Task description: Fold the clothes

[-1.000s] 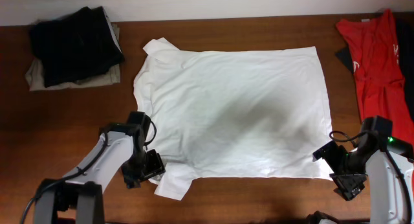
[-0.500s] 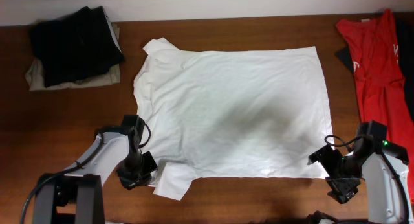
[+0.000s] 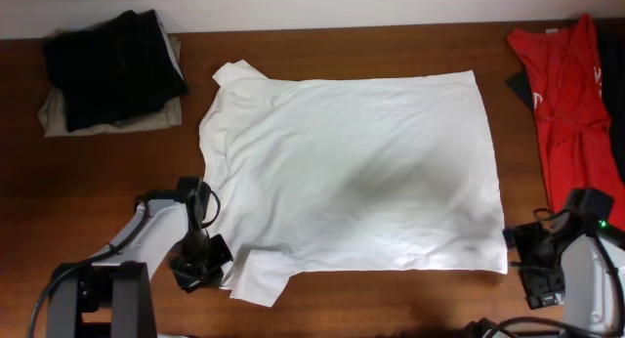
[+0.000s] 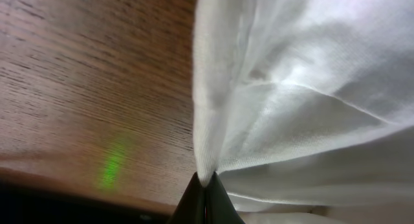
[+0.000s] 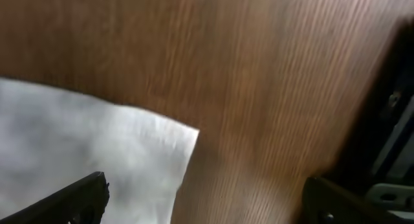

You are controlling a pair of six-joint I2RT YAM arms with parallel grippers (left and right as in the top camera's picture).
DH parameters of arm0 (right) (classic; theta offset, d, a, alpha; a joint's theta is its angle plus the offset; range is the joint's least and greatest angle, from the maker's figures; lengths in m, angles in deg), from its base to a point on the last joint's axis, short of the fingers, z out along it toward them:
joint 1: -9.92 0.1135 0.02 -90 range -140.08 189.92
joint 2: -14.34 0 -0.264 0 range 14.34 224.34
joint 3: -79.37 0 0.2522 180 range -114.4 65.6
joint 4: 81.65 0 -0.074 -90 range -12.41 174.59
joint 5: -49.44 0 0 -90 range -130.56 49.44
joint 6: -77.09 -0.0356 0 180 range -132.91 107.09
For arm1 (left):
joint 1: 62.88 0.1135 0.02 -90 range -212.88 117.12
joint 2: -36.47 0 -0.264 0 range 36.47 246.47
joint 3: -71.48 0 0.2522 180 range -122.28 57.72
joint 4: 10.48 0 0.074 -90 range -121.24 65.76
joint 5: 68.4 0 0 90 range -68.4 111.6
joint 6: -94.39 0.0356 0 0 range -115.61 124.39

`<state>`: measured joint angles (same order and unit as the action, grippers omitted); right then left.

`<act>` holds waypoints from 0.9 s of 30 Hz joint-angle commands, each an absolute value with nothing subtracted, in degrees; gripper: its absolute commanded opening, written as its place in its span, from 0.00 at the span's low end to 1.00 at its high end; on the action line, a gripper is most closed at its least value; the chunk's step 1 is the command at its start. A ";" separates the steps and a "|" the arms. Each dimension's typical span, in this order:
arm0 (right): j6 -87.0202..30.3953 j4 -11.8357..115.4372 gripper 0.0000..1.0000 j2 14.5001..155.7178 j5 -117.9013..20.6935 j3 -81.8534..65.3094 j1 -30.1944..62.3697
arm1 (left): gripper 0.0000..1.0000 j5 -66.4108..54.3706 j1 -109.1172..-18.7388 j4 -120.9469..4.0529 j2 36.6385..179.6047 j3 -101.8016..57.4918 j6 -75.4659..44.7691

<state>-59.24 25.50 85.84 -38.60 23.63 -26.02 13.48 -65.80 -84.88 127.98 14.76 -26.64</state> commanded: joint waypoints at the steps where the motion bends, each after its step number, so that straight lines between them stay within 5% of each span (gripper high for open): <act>1: -59.70 25.19 0.99 89.43 -37.05 23.96 -26.78 | 0.01 13.48 -65.43 -84.49 128.50 15.09 -25.52; 6: -59.70 27.68 0.92 93.80 -37.27 24.98 -26.81 | 0.00 13.48 -65.43 -84.49 128.50 15.09 -25.52; 9: -59.72 29.65 0.70 94.65 -37.31 26.88 -26.81 | 0.01 13.48 -65.43 -84.27 128.50 15.09 -25.54; 14: -59.68 36.75 0.63 94.65 -41.62 32.00 -26.78 | 0.01 13.48 -65.43 -84.29 128.50 15.09 -25.52; 27: -57.10 41.76 0.62 94.65 -44.46 32.31 -26.81 | 0.00 13.48 -65.43 -84.29 128.50 15.09 -25.52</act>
